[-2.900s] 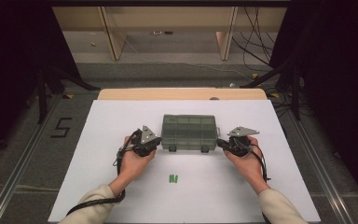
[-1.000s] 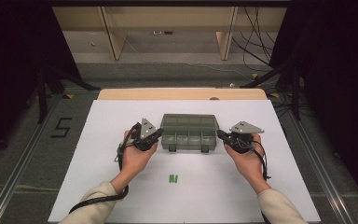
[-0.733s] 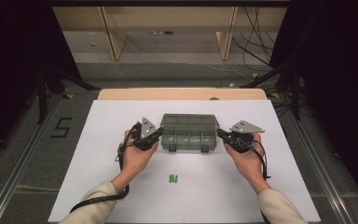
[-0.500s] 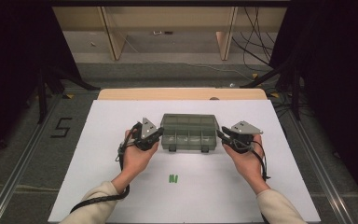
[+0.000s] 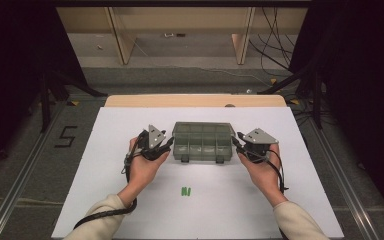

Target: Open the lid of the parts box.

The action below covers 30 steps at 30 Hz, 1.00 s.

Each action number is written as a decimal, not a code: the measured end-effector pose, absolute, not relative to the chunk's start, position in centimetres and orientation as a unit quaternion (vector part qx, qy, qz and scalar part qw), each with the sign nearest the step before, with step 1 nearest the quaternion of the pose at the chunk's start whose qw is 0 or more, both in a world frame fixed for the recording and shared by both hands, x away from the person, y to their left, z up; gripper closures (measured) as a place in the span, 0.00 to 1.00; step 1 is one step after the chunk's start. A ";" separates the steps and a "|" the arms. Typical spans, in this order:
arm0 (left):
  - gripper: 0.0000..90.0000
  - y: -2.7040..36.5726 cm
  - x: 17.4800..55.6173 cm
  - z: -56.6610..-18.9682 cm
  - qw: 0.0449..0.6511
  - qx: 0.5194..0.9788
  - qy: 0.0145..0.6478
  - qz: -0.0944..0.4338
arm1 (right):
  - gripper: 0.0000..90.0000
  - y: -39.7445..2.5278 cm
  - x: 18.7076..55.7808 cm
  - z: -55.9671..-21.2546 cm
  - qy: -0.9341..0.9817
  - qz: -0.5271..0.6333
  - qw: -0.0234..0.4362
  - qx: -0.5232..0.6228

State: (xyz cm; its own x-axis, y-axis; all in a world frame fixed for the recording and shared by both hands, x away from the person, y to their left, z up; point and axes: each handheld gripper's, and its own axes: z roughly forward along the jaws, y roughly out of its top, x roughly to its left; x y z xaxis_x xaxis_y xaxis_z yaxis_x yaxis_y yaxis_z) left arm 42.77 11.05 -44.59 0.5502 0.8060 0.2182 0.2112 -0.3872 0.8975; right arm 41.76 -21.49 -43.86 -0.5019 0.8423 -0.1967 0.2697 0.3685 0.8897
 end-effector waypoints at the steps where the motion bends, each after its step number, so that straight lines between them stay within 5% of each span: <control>1: 0.70 11.0 42.8 -44.4 0.440 0.764 0.320 0.346 | 0.79 -21.5 41.8 -43.8 0.755 0.424 0.339 0.367; 17: 0.84 9.5 44.6 -43.5 0.441 0.760 0.282 0.385 | 0.88 -20.8 43.3 -43.0 0.744 0.419 0.370 0.366; 30: 0.86 9.7 46.4 -42.8 0.460 0.750 0.295 0.374 | 0.94 -20.4 45.2 -42.1 0.726 0.429 0.386 0.375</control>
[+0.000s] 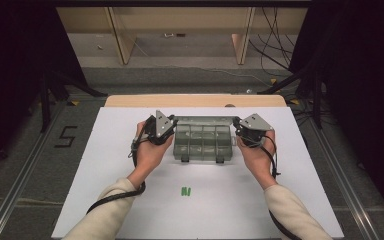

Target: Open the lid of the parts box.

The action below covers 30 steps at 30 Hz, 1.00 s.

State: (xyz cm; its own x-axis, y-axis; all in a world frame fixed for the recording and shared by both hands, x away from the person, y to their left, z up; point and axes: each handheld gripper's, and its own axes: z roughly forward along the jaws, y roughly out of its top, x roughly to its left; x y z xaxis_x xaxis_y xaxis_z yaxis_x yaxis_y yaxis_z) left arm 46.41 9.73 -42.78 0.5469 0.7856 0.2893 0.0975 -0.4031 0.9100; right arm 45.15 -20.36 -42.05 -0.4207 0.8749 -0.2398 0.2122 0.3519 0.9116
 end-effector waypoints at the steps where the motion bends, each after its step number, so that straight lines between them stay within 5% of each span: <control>1: 0.86 9.8 46.5 -42.8 0.464 0.747 0.299 0.370 | 0.94 -20.4 45.3 -42.0 0.724 0.429 0.389 0.374; 30: 0.92 10.1 48.6 -42.0 0.480 0.728 0.347 0.346 | 0.94 -20.4 47.0 -41.4 0.715 0.442 0.377 0.390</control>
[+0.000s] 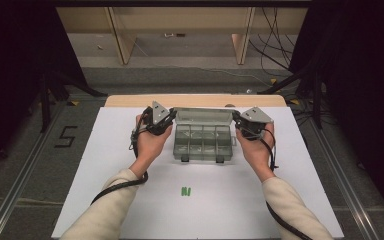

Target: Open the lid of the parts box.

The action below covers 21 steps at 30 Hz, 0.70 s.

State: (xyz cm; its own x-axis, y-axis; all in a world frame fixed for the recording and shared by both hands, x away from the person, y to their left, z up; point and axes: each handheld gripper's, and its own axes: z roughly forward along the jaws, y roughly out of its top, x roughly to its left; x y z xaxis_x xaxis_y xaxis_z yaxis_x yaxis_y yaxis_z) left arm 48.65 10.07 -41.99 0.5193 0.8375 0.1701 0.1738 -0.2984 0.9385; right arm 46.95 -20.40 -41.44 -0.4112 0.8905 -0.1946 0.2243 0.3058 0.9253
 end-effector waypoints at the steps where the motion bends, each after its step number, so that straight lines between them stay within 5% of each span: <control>1: 0.92 10.1 48.7 -42.0 0.481 0.727 0.348 0.346 | 0.94 -20.4 47.0 -41.4 0.714 0.443 0.376 0.390; 21: 0.92 10.1 50.3 -41.7 0.486 0.724 0.356 0.335 | 0.94 -20.4 48.2 -41.3 0.708 0.450 0.372 0.397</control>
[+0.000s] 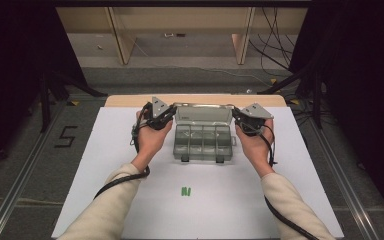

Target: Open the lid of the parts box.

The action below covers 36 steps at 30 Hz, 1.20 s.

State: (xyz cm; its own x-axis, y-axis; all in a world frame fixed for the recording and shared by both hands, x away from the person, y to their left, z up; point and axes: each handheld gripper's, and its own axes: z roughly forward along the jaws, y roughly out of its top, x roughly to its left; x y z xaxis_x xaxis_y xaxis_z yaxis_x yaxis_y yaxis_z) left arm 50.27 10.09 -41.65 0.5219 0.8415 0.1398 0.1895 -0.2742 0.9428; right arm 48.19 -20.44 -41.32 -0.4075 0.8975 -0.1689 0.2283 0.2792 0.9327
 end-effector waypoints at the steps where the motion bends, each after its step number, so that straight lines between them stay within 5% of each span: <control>1: 0.92 10.1 50.2 -41.7 0.485 0.722 0.364 0.334 | 0.94 -20.5 48.2 -41.3 0.710 0.452 0.366 0.397; 36: 0.93 9.8 51.6 -42.2 0.479 0.720 0.378 0.330 | 0.94 -20.5 49.6 -41.6 0.700 0.458 0.364 0.410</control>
State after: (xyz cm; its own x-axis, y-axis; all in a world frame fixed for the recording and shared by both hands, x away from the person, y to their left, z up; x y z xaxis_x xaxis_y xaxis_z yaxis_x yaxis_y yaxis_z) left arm 51.59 9.80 -42.15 0.4964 0.8606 0.1137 0.2275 -0.2554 0.9397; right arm 49.56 -20.46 -41.64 -0.3996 0.9069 -0.1336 0.2403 0.2442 0.9395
